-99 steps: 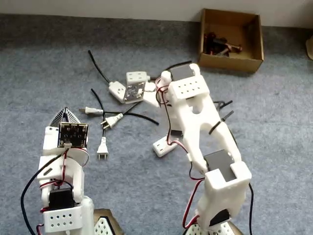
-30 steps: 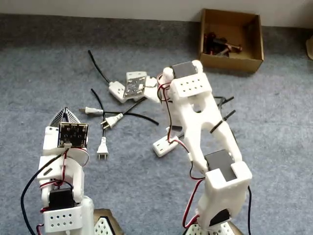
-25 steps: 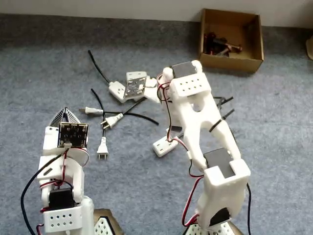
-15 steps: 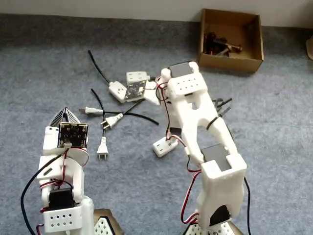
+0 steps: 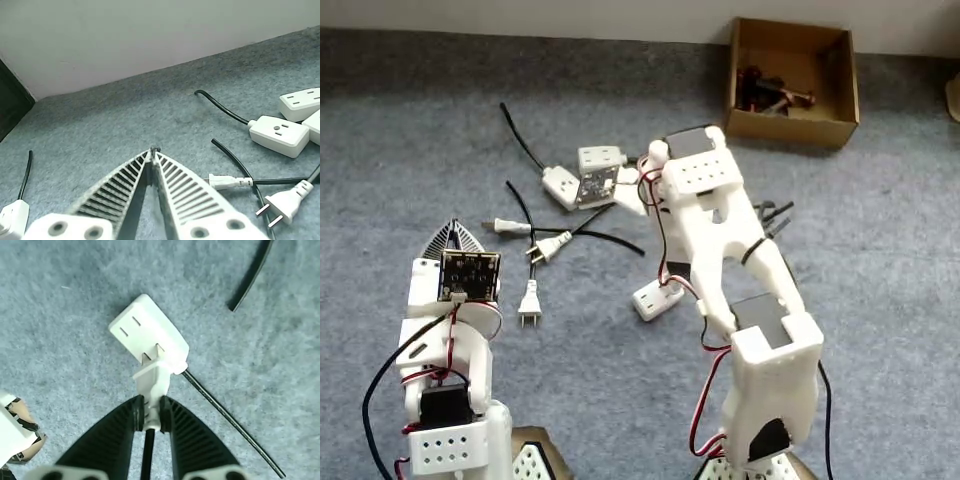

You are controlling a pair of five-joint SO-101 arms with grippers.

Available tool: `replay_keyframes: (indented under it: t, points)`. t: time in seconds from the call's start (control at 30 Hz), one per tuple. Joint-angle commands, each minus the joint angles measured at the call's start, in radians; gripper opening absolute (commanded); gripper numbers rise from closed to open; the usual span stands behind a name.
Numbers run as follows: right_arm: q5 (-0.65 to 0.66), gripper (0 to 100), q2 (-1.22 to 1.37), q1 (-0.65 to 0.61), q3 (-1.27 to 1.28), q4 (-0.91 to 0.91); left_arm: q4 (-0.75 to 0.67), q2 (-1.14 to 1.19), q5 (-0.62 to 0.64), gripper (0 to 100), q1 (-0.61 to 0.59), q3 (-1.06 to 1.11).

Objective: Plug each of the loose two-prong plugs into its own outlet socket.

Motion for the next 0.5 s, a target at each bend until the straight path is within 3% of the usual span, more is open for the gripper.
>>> replay_keyframes:
  t: [0.0, 0.47]
  points:
    - [-0.012, 0.5, -0.056, 0.005, -0.039, 0.013, -0.002, -0.002, 0.011, 1, -0.004, 0.019]
    - [-0.058, 0.5, -0.051, -0.127, -0.036, 0.012, -0.002, -0.002, 0.011, 1, -0.004, 0.019]
